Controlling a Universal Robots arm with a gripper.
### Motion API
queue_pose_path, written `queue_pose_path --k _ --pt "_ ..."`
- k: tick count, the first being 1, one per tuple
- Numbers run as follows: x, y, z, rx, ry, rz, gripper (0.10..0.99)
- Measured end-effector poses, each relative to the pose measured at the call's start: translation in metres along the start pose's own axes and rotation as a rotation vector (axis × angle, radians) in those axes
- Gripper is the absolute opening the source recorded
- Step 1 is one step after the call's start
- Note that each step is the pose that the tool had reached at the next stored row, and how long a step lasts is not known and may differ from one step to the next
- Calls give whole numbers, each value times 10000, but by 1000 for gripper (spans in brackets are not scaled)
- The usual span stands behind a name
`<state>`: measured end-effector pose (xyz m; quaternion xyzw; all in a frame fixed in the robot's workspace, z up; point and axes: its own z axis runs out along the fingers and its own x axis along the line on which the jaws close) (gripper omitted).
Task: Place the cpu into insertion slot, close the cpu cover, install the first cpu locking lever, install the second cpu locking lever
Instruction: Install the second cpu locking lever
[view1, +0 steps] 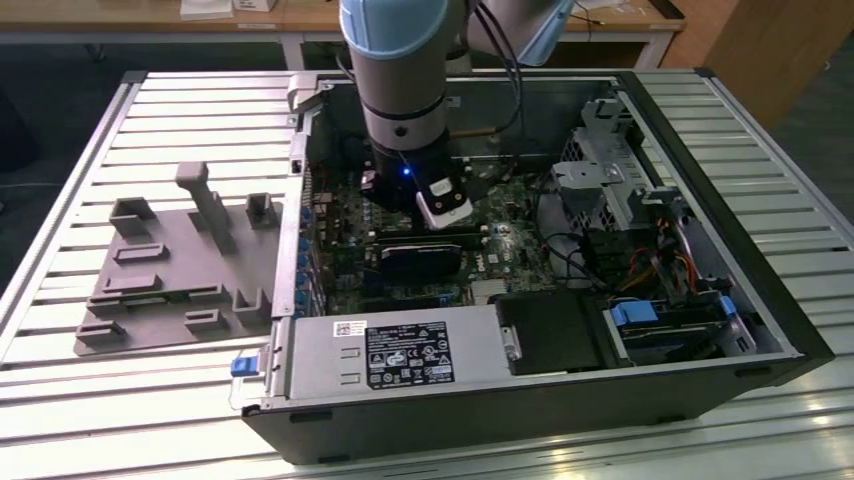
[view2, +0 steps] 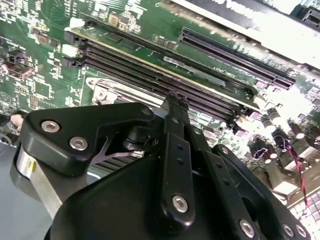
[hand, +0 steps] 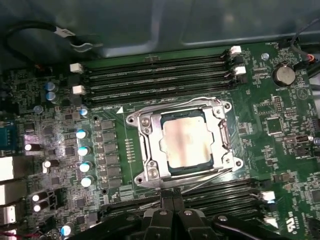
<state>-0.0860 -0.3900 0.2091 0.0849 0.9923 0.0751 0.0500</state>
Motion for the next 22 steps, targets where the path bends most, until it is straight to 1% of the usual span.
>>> queue_pose_path --k 2,6,8,10,14,18,19,22 --pt "10 -34 1 -168 29 20 102" --pt "31 -92 -1 -598 100 69 102" --pt "57 -115 0 -767 127 90 102" --pt "91 -127 6 -880 145 102 102" --pt "154 -142 27 -1053 174 120 102" --pt "173 -152 72 -1166 192 133 102" --pt "174 -154 78 -1216 203 140 102" --pt "178 -156 94 -1419 235 163 102"
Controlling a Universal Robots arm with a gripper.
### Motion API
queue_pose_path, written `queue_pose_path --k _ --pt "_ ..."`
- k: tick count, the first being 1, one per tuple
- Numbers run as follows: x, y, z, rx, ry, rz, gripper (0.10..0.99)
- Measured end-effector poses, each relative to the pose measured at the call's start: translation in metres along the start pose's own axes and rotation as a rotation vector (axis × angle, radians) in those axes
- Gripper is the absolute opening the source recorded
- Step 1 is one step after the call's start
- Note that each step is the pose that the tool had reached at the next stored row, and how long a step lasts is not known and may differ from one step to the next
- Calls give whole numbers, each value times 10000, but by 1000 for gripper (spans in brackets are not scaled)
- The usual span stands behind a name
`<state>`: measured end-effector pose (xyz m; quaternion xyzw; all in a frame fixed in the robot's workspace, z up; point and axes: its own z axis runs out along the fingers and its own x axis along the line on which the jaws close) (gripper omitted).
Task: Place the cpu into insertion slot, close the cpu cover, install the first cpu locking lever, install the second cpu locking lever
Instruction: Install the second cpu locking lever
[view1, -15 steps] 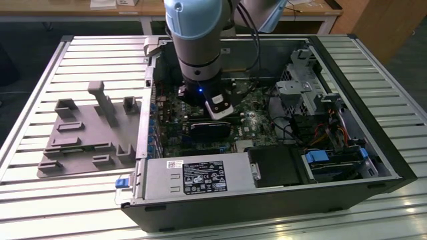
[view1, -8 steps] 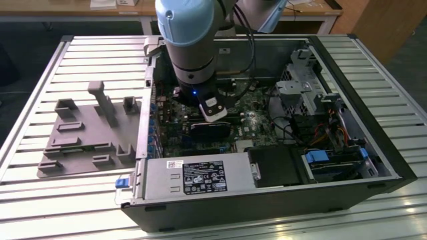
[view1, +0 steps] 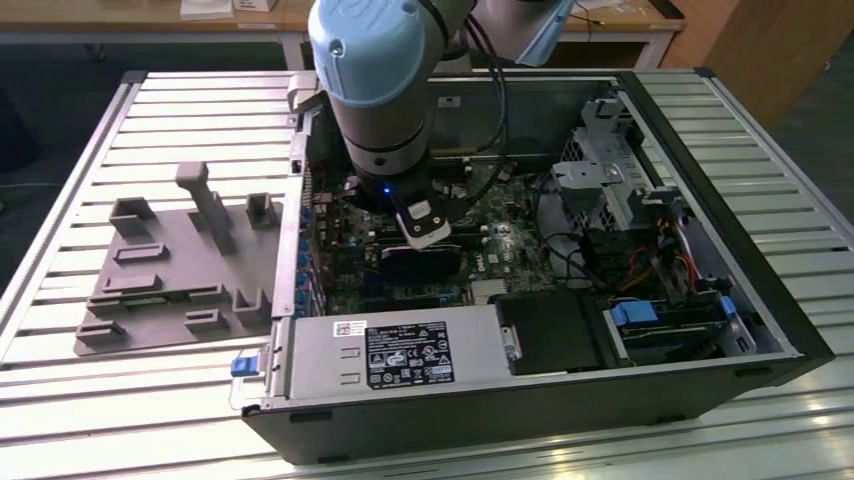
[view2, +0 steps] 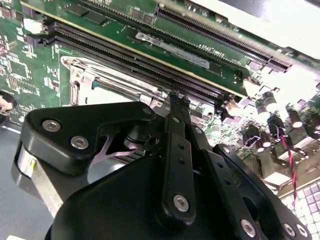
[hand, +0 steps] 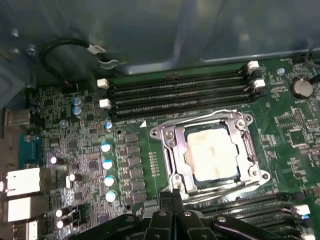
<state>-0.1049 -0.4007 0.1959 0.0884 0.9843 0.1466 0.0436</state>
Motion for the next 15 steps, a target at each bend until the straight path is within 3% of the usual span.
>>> queue_pose_path --k 3,10,15 --pt "3 -6 26 -137 17 16 102" --pt "5 -13 43 -153 24 17 102" --pt "-2 20 -65 -154 23 16 102"
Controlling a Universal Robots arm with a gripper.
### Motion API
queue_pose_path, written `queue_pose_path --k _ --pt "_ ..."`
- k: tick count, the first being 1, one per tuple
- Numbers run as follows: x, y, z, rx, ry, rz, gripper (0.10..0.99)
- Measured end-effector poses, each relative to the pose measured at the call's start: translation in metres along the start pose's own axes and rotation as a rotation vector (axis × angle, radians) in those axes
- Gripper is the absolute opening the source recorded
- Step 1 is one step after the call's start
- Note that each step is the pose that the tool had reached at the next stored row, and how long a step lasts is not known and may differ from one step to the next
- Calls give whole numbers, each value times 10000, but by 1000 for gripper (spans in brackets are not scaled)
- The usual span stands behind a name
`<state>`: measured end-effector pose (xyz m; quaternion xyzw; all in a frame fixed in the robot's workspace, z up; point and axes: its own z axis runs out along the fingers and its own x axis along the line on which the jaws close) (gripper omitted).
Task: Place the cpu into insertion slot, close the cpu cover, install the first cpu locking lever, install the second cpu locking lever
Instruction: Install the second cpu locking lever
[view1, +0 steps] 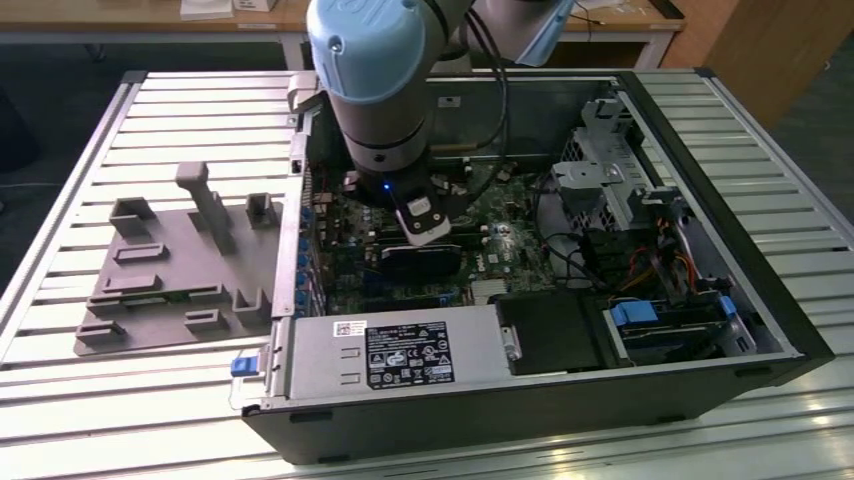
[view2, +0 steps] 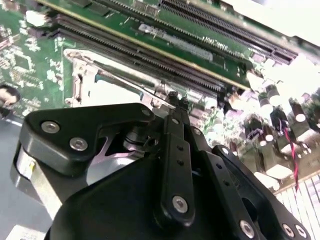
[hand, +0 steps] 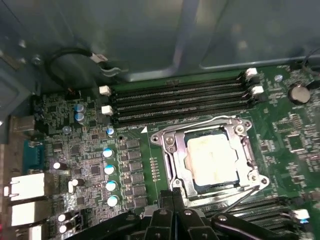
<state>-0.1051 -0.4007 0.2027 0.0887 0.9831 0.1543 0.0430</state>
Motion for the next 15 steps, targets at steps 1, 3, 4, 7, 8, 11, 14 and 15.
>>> queue_pose_path --k 1,3,4,7,8,11,14,15 --pt "-2 12 -35 -2 -4 -1 102" --pt "-6 31 -96 1 -6 -1 102" --pt "-8 41 -125 -1 -8 -2 102" --pt "-13 70 -212 -4 -12 -4 102" --pt "-15 80 -243 -3 -13 -4 102" --pt "-20 109 -330 -2 -17 -5 102" --pt "-24 131 -396 96 -34 -13 102" --pt "-25 136 -409 183 -51 -20 102"
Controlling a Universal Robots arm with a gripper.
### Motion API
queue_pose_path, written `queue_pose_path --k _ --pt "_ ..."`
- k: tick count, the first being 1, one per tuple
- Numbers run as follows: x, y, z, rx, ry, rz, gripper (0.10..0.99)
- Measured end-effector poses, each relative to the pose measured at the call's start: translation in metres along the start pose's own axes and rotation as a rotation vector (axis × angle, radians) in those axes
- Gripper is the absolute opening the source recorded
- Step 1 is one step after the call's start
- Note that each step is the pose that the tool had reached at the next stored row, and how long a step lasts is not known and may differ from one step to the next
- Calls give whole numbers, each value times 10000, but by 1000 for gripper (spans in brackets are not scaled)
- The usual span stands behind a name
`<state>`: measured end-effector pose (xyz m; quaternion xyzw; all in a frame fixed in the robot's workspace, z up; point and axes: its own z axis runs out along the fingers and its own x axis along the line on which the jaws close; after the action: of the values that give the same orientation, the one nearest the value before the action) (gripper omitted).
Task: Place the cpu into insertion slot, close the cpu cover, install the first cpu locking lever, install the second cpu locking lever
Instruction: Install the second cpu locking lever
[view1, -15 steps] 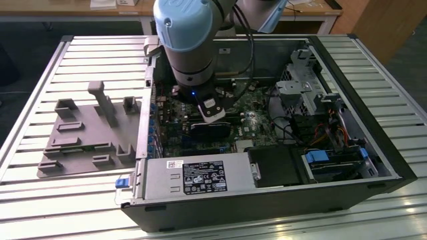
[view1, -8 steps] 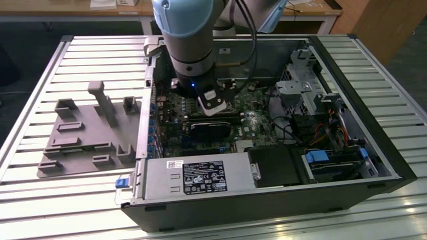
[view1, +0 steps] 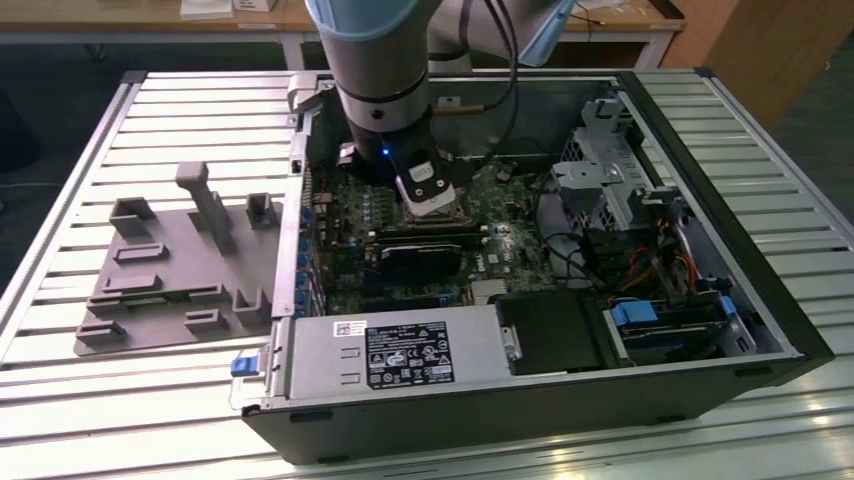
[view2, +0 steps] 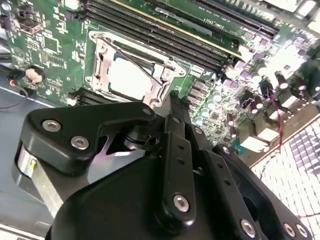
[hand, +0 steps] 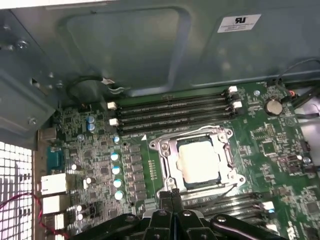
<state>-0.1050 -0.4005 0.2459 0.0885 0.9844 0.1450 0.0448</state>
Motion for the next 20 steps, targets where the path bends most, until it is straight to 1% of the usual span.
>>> queue_pose_path --k 3,4,5,7,16,18,20 --pt "-8 9 -28 357 -65 -14 102" --pt "-19 12 -31 446 -83 -16 102" --pt "-33 15 -30 492 -94 -10 102" --pt "-77 22 -25 526 -103 7 102" --pt "-299 58 1 619 -122 64 102" --pt "-327 63 4 651 -129 74 102" --pt "-328 59 16 655 -131 76 102"
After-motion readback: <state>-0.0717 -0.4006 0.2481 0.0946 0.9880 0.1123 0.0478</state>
